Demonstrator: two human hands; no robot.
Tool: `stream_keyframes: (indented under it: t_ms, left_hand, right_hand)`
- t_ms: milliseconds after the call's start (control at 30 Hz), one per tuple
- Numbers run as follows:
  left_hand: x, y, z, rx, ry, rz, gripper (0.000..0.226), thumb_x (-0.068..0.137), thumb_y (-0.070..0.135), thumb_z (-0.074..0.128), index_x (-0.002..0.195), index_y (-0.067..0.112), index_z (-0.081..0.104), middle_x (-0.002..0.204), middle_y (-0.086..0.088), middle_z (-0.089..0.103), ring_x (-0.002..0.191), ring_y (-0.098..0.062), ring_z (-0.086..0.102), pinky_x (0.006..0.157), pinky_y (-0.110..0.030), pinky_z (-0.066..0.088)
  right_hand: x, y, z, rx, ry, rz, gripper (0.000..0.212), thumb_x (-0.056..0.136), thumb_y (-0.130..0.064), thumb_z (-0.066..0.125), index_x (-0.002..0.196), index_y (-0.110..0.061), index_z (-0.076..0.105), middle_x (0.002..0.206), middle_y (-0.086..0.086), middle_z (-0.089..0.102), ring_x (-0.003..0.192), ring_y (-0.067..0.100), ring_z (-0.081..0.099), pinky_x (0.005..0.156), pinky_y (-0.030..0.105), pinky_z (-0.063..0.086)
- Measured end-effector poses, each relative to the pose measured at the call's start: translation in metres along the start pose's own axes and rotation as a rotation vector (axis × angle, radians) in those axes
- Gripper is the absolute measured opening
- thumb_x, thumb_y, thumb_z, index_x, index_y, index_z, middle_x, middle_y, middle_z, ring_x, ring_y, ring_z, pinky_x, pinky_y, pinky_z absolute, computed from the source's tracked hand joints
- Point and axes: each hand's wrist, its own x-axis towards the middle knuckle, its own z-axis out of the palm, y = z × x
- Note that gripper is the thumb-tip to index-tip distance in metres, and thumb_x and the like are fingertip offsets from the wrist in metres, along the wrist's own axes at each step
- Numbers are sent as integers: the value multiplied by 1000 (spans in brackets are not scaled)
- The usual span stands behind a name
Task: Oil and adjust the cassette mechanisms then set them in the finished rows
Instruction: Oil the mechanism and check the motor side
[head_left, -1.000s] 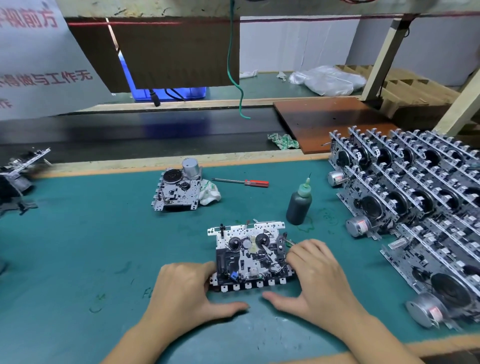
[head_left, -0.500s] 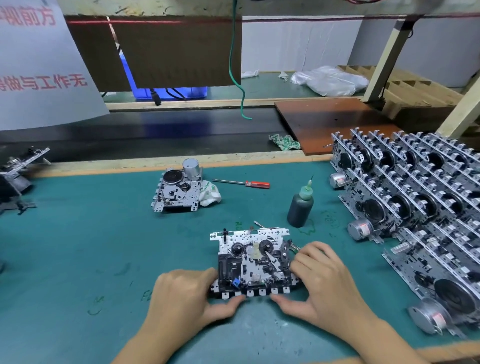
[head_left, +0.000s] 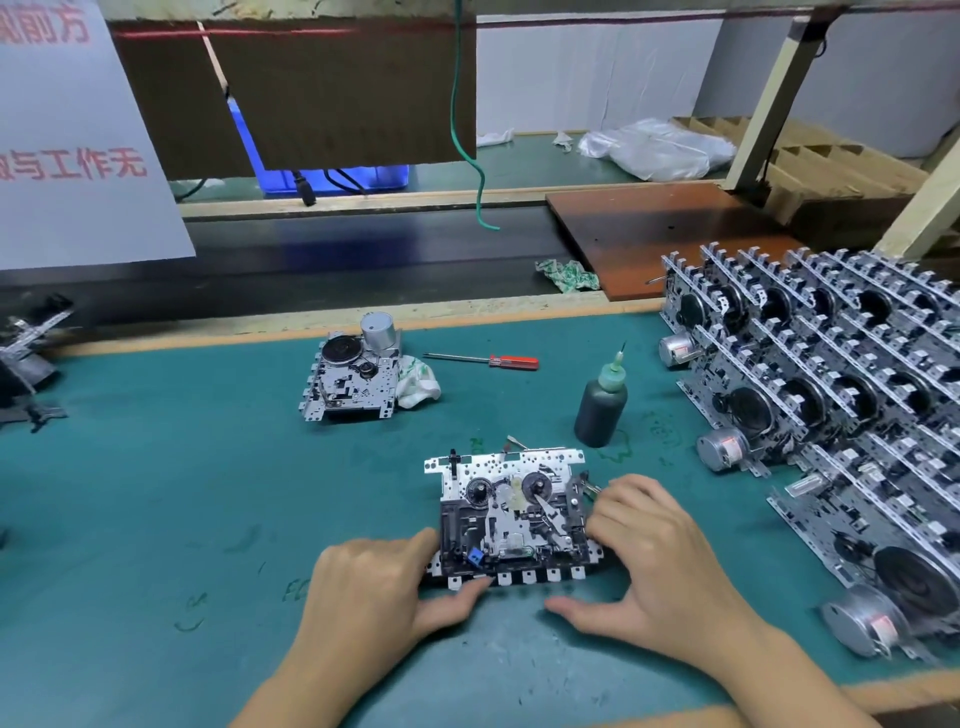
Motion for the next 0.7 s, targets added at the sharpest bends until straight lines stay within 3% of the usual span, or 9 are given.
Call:
stream_keyframes:
  t_ms: [133, 233, 367, 567, 700]
  left_hand:
    - [0, 1, -3, 3, -26, 16, 72, 89, 70, 30, 46, 14, 43, 33, 3, 34, 28, -20, 37, 34, -16, 20]
    - [0, 7, -3, -17, -73, -18, 75, 71, 83, 40, 45, 13, 45, 33, 4, 35, 28, -17, 38, 34, -17, 21]
    - [0, 16, 0, -23, -35, -156, 63, 61, 73, 52, 40, 14, 41, 30, 1, 34, 25, -17, 38, 34, -16, 25]
    - [-1, 19, 2, -29, -49, -247, 60, 57, 73, 50, 41, 15, 44, 28, 0, 31, 24, -18, 37, 32, -18, 28]
    - [-1, 15, 1, -60, -71, -223, 62, 59, 74, 51, 42, 14, 43, 30, -1, 34, 26, -20, 39, 31, -20, 30]
  right_hand:
    - [0, 3, -2, -5, 1, -22, 57, 72, -64, 63, 54, -11, 51, 58, -3, 49, 61, 19, 49, 78, 29, 42]
    - [1, 4, -1, -63, 30, -33, 57, 76, -63, 59, 52, -11, 54, 56, -4, 53, 61, 19, 54, 75, 29, 42]
    - [0, 5, 0, -7, 16, -29, 56, 73, -64, 61, 53, -13, 48, 55, -5, 46, 61, 20, 50, 78, 29, 41]
    - [4, 4, -6, 90, -42, -50, 60, 69, -72, 62, 55, -17, 43, 59, -9, 36, 62, 19, 47, 76, 28, 41]
    - [0, 1, -1, 9, -7, -16, 55, 72, -63, 63, 53, -13, 49, 56, -4, 48, 60, 20, 51, 74, 25, 40]
